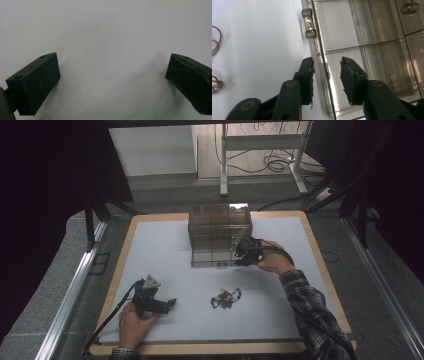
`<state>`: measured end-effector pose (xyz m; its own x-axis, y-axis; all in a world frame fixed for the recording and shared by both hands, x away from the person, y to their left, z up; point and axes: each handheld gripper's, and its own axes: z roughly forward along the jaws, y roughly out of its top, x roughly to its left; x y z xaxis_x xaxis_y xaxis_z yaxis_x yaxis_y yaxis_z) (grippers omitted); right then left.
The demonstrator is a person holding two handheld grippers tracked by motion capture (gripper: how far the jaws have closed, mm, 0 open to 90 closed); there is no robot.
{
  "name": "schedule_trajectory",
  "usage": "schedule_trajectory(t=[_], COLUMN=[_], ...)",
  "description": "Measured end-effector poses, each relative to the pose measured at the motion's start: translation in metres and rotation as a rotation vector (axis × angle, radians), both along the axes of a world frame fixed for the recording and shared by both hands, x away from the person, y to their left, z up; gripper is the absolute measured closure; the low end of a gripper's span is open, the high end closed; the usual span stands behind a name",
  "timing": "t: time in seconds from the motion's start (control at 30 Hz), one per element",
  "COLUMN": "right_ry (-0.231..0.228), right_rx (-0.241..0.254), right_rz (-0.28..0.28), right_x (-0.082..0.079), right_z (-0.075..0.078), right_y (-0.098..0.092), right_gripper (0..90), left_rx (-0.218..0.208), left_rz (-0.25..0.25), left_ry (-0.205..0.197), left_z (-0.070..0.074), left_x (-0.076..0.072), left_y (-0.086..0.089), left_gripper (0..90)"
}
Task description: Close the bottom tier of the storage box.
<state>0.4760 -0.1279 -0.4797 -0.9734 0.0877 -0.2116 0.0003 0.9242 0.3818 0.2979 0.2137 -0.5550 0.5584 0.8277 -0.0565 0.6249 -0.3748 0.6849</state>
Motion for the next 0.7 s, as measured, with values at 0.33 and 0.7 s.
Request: schedule_trajectory(t=[0.33,0.7], right_ry=[-0.003,0.01], right_rx=[0.054,0.12], right_rz=[-0.067,-0.146], right_x=[-0.009,-0.022], right_z=[0.003,0.001], right_y=[-0.002,-0.004], right_gripper=[52.4,46.8], left_rx=[0.0,0.0], left_rz=[0.0,0.0], left_ry=[0.0,0.0], left_z=[0.0,0.0], left_x=[0.0,0.0], left_y=[0.0,0.0], left_gripper=[0.0,0.0])
